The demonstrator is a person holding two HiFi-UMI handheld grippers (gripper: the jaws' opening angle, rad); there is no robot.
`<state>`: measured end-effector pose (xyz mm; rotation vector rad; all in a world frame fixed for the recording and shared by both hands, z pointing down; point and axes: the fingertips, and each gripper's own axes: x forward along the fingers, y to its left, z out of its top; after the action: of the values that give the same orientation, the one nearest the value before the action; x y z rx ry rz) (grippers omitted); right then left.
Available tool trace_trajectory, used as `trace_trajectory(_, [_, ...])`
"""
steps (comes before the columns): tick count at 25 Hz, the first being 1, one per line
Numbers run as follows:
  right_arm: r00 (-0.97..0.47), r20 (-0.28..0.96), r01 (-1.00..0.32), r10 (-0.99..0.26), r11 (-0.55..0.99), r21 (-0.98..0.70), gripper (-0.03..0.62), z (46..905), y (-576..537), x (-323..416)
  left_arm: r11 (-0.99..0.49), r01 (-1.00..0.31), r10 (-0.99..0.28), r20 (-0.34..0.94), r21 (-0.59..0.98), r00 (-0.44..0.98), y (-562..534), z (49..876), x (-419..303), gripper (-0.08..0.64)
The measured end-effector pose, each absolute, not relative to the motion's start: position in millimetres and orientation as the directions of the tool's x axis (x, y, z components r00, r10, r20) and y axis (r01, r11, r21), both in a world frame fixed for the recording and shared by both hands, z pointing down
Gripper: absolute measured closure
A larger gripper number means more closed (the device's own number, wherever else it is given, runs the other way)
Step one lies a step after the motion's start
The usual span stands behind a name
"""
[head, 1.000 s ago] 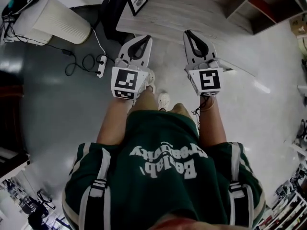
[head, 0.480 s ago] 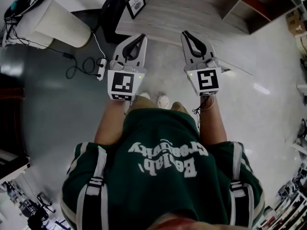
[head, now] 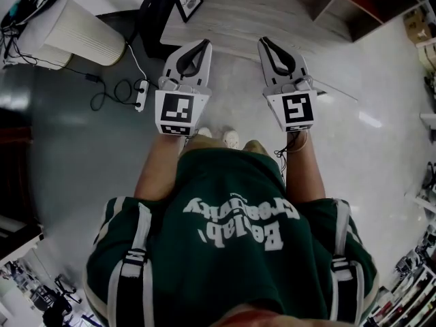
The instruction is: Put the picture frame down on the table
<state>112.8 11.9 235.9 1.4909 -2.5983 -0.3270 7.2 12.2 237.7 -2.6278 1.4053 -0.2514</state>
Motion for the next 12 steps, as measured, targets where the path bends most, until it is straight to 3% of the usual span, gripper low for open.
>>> trace_trajectory(12, [-0.531,-0.017,-0.819,-0.847,0.508,0.265,0.551,227,9,96,-0.547,-0.810,-0.835,0.067,-0.213,0.547,7,231,-3,0.541])
